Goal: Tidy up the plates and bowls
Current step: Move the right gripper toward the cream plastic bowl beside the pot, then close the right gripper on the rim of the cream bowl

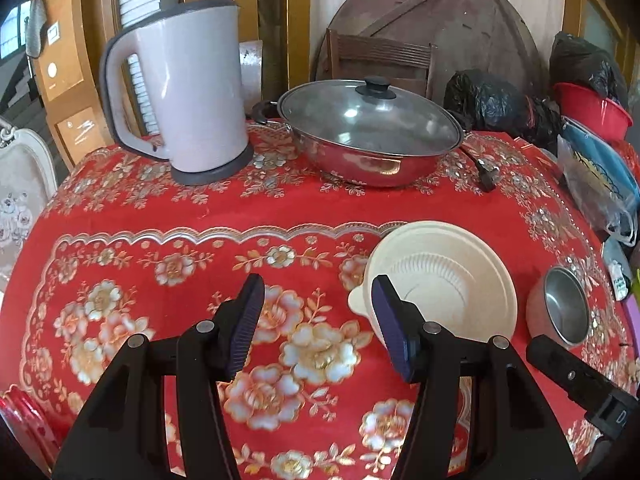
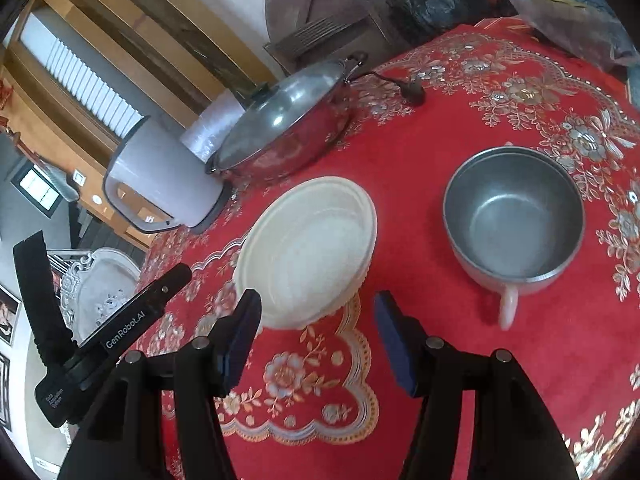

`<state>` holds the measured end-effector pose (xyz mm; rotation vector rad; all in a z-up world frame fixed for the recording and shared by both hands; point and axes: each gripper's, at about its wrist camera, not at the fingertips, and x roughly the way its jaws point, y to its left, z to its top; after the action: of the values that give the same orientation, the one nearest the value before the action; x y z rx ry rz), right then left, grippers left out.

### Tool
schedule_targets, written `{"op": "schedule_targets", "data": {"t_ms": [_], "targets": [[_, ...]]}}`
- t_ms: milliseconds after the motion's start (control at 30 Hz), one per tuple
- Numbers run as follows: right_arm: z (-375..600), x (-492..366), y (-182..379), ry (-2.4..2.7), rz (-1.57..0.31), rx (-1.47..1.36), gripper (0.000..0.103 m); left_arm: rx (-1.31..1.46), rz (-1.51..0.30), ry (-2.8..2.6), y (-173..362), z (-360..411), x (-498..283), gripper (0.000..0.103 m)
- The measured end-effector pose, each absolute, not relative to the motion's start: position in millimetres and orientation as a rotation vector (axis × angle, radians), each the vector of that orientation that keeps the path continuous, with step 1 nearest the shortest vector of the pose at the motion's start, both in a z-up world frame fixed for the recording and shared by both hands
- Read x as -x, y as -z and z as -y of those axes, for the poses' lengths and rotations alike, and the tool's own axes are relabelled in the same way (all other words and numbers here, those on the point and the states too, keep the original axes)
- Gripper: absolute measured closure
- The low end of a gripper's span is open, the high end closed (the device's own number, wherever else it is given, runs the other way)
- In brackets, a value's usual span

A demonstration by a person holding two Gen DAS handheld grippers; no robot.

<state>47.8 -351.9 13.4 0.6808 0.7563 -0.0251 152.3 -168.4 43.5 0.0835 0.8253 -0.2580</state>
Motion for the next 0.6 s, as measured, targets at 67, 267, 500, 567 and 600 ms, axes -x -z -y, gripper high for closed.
{"op": "schedule_targets", "data": {"t_ms": [67, 267, 500, 567, 600], "targets": [[353, -51, -13, 0.030, -0.758, -0.681, 0.043, -0.083, -0.827, 0.257, -42, 171, -159, 0.047], [355, -61, -8, 0.031, -0.772, -0.687, 0.043, -0.091, -0.824, 0.250, -39, 176, -171, 0.047], [359, -67, -3, 0.037, -0.784, -0.701, 0.043, -0.081, -0.847, 0.254, -34, 181, -185, 0.047], [361, -70, -2, 0.045, -0.785, -0.701, 0.043, -0.089, -0.846, 0.256, -33, 185, -188, 0.047], [362, -72, -1, 0.046, -0.786, -0.704, 0.043, -0.091, -0.847, 0.256, -33, 186, -190, 0.047]]}}
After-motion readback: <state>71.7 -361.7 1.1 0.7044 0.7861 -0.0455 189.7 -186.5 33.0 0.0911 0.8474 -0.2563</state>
